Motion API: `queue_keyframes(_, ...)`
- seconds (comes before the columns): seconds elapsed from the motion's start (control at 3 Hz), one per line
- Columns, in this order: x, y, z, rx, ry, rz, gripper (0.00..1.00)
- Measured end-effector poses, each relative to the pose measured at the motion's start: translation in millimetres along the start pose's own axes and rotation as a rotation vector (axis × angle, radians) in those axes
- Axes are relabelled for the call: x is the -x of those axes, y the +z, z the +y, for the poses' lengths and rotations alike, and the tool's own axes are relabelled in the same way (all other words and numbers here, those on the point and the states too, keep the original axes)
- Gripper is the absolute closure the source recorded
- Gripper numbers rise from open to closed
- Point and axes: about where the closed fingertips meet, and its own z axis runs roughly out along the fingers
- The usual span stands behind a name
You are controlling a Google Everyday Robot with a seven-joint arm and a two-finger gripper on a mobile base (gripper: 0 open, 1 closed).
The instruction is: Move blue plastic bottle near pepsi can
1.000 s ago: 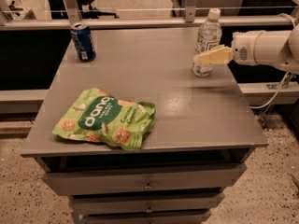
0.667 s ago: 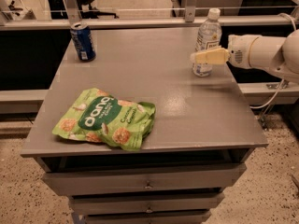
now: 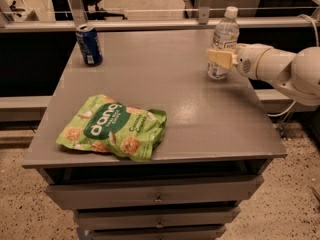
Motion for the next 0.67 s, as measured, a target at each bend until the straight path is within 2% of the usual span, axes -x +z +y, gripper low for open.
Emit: queue_keyframes(0.67, 1.4, 4.0, 4.4, 0.007, 0.000, -0.004, 0.99)
